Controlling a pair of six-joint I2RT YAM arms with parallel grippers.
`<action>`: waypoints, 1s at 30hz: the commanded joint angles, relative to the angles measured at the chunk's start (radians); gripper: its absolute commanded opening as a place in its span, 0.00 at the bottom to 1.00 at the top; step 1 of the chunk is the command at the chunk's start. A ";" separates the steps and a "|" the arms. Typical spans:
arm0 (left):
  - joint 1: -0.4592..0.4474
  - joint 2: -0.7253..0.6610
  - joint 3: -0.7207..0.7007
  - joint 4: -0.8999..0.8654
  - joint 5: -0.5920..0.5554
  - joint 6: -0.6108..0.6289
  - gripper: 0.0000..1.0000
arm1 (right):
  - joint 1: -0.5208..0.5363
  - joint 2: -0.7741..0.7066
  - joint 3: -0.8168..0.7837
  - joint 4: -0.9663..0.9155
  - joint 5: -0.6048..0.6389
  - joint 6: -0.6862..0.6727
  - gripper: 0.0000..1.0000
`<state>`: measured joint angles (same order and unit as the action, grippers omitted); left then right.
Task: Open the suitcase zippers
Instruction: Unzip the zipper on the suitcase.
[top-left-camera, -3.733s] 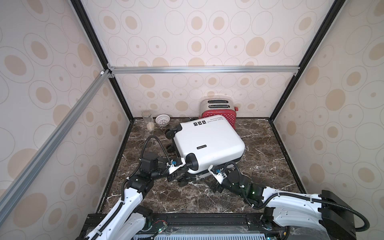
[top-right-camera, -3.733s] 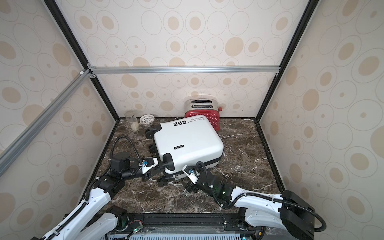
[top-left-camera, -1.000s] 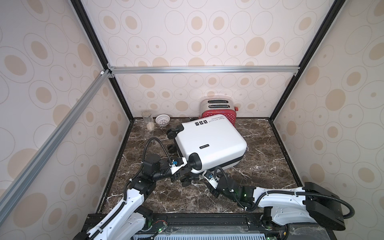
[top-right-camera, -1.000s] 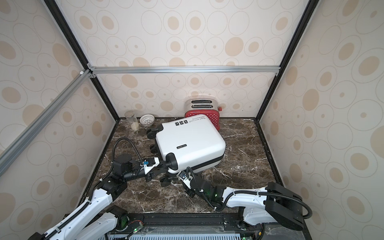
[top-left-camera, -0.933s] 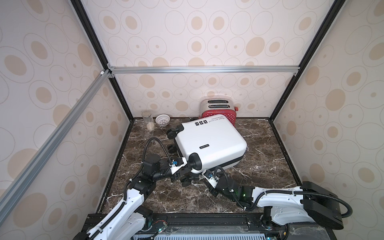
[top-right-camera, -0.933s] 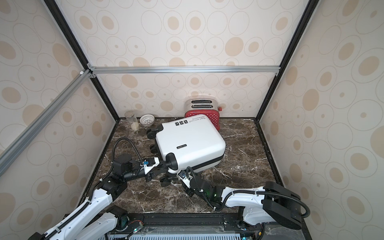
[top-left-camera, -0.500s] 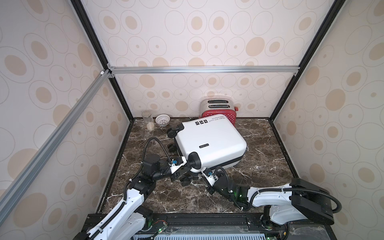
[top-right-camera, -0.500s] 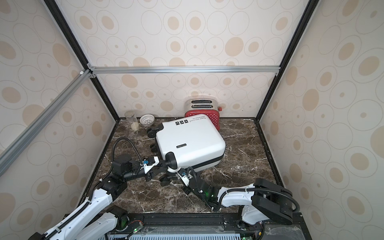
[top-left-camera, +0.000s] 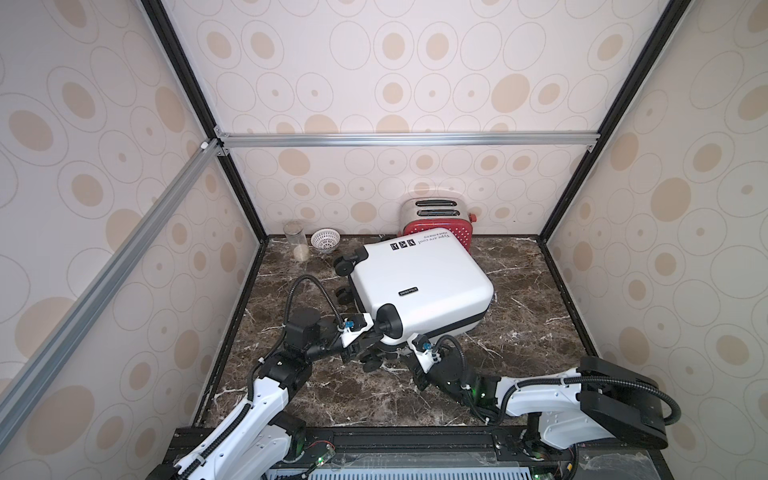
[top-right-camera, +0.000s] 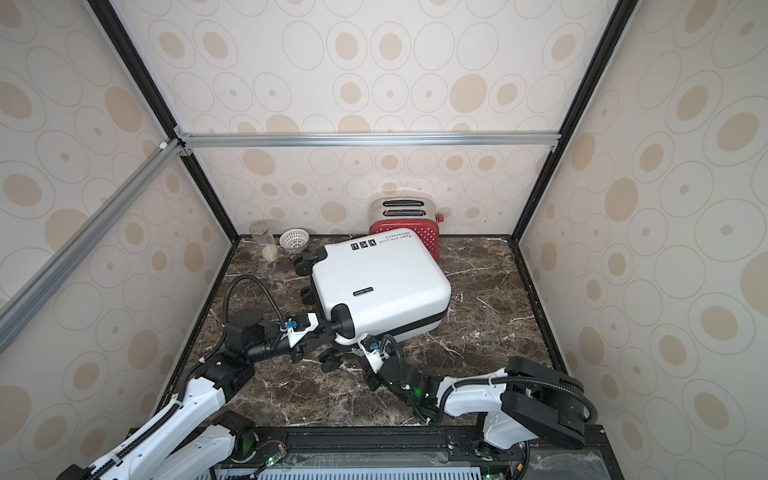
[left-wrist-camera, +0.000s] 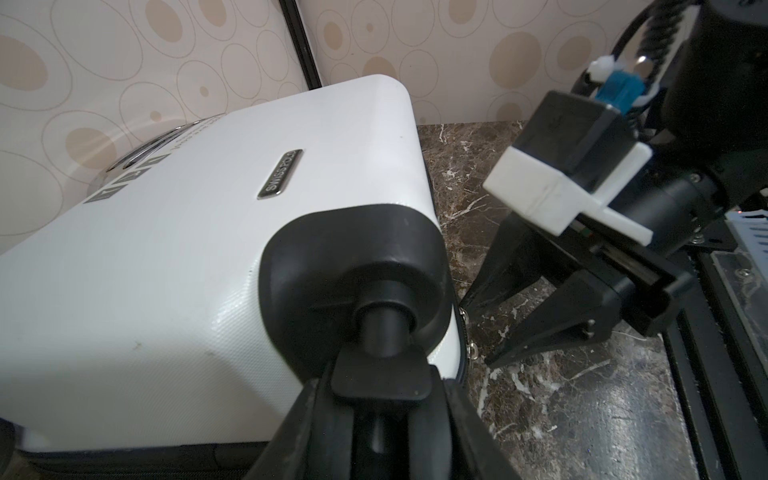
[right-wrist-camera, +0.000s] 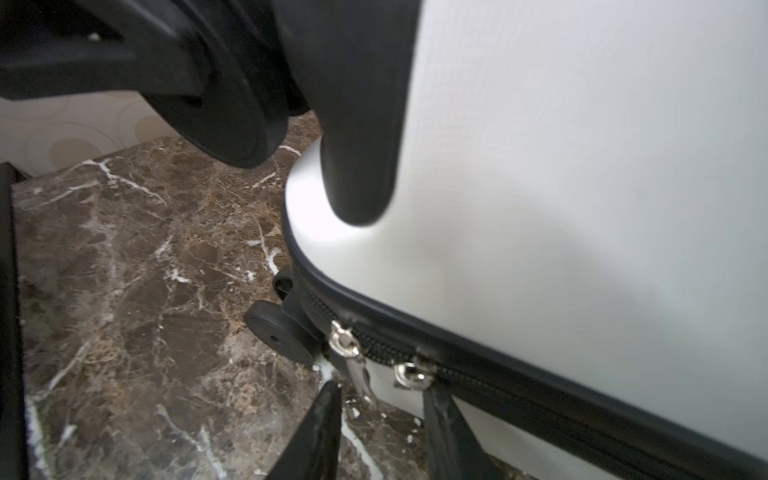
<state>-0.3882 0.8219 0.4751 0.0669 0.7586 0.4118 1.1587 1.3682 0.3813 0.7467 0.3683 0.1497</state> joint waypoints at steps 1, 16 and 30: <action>-0.014 -0.024 0.021 0.081 0.062 0.011 0.14 | -0.011 -0.040 0.006 -0.047 0.094 0.074 0.34; -0.014 -0.023 0.020 0.082 0.071 0.009 0.14 | -0.010 0.045 0.057 0.023 0.082 0.019 0.27; -0.014 -0.032 0.033 0.048 0.017 0.023 0.15 | -0.010 0.074 0.062 0.007 0.047 0.033 0.00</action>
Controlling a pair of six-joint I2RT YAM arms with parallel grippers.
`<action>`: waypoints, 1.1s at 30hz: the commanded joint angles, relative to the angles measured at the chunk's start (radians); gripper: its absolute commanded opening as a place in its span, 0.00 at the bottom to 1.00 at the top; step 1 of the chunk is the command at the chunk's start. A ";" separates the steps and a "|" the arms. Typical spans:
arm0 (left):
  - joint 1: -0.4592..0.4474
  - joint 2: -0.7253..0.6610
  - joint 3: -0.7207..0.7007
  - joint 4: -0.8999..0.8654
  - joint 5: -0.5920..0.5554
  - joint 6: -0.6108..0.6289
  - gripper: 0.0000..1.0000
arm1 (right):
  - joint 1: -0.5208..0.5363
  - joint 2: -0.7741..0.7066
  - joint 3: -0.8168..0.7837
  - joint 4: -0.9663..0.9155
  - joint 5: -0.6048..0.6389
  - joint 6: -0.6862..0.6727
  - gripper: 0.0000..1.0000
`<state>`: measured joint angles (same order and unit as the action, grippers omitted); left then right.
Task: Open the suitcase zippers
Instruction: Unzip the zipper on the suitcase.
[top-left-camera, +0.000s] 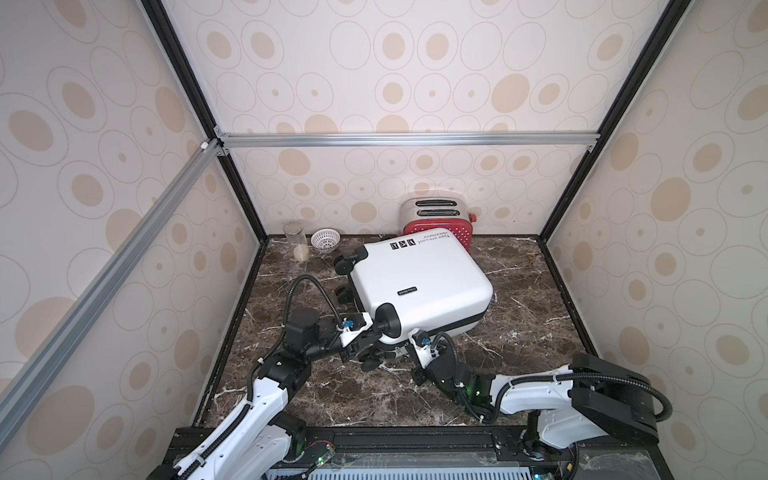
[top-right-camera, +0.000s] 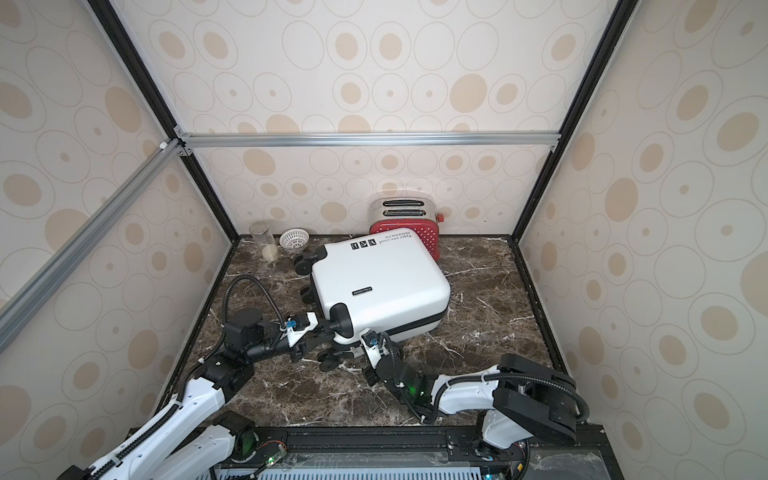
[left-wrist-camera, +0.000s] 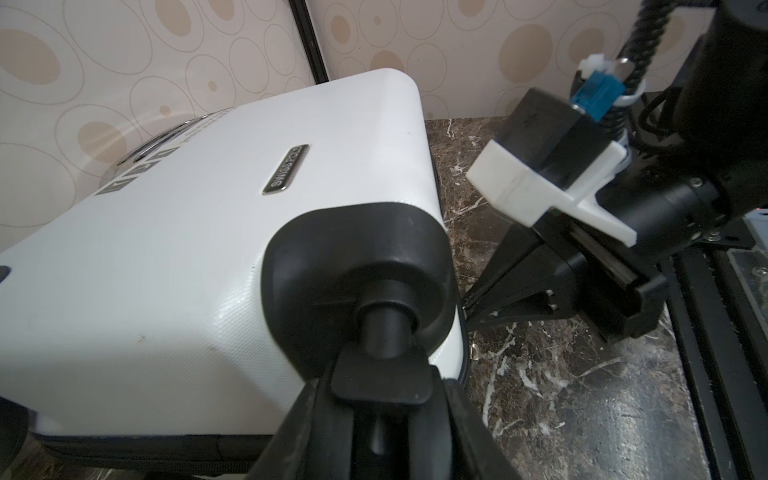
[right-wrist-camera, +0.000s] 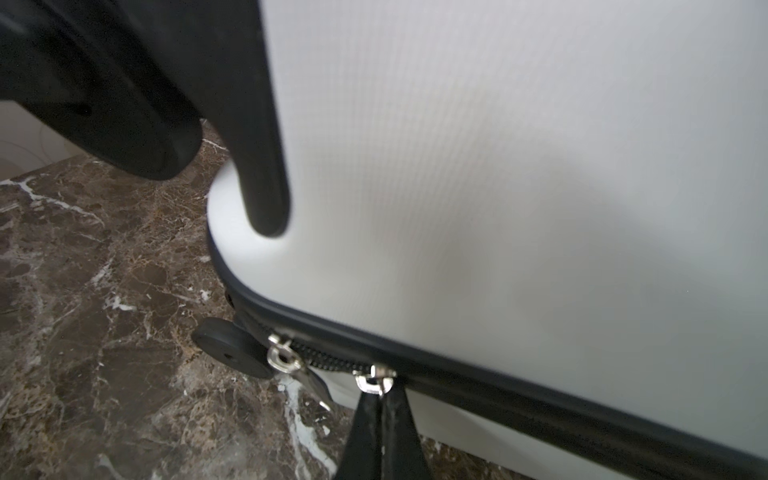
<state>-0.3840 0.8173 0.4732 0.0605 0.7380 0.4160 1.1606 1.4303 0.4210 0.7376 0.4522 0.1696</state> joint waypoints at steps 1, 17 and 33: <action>-0.018 -0.028 0.036 0.052 0.029 0.021 0.15 | -0.011 0.006 0.016 0.015 -0.037 0.017 0.00; -0.016 -0.096 0.102 -0.105 -0.195 0.089 0.10 | -0.202 -0.316 -0.081 -0.278 0.053 0.048 0.00; -0.015 -0.206 0.229 -0.350 -0.313 0.122 0.05 | -0.789 -0.448 0.015 -0.480 -0.337 0.000 0.00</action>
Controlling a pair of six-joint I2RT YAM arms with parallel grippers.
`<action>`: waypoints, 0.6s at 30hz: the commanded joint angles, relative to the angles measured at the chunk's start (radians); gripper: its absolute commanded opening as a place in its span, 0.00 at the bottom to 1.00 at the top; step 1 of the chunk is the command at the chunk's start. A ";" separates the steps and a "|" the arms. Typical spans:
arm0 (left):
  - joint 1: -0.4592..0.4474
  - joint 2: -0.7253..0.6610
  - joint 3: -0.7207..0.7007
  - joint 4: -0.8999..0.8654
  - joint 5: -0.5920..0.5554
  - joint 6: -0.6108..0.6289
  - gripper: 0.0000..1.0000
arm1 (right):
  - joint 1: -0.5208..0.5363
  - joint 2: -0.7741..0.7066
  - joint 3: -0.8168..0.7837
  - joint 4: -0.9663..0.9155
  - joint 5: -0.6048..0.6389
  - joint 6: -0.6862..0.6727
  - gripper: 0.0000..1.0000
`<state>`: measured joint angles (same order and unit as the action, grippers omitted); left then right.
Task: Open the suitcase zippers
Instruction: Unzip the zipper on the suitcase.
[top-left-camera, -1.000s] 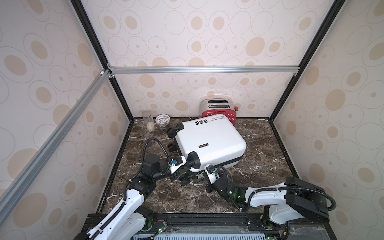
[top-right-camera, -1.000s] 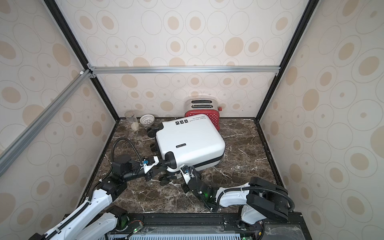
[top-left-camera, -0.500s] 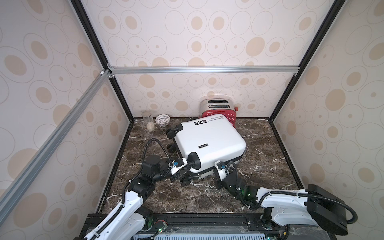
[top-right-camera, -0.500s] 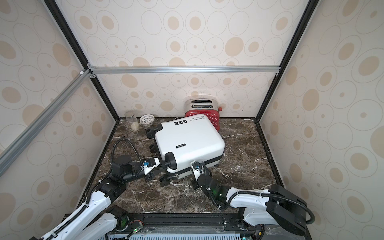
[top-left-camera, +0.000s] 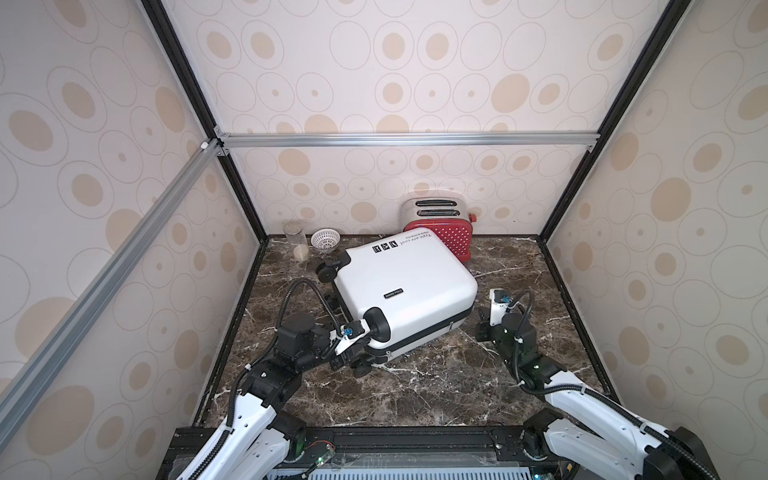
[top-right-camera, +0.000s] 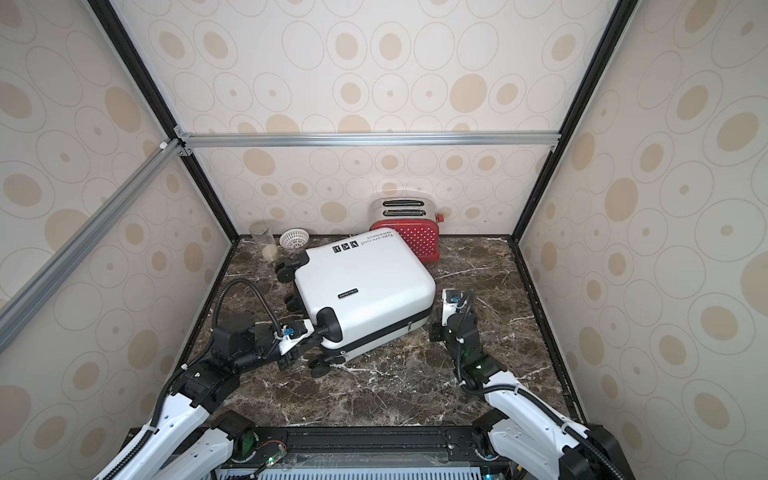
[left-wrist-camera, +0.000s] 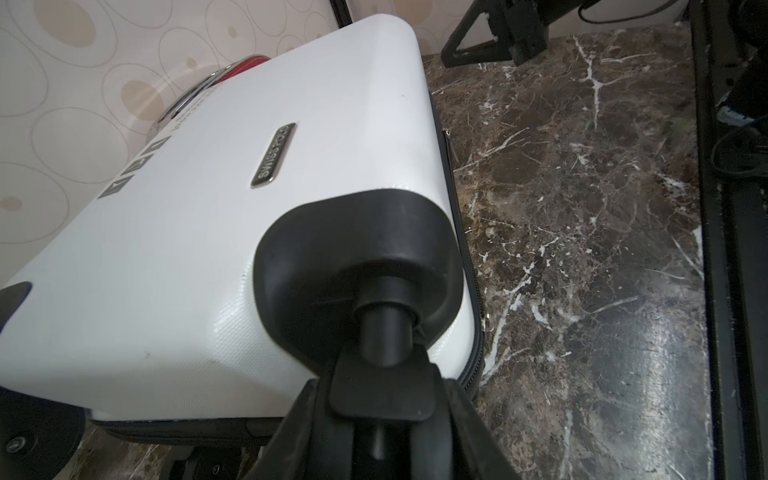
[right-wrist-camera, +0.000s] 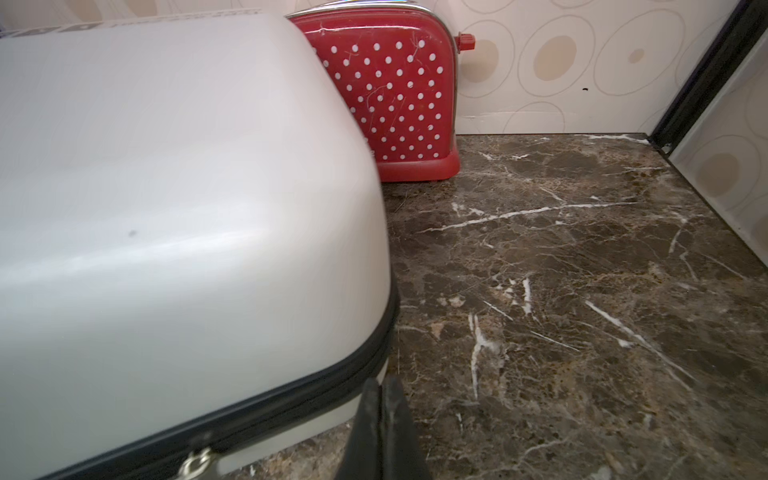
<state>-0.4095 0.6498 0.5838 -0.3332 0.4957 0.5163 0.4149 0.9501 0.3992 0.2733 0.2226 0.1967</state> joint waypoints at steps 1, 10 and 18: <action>0.011 -0.033 0.126 0.022 -0.113 0.032 0.08 | -0.061 0.047 0.043 -0.005 -0.133 -0.034 0.00; 0.011 0.016 0.146 0.000 -0.176 0.030 0.13 | -0.055 0.013 -0.036 0.002 -0.467 -0.142 0.17; 0.010 0.004 0.115 0.026 -0.153 0.031 0.14 | 0.064 0.066 -0.101 0.114 -0.438 -0.232 0.40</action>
<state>-0.4107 0.6720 0.6460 -0.4435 0.4118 0.5472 0.4534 0.9829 0.3038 0.3214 -0.2134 0.0139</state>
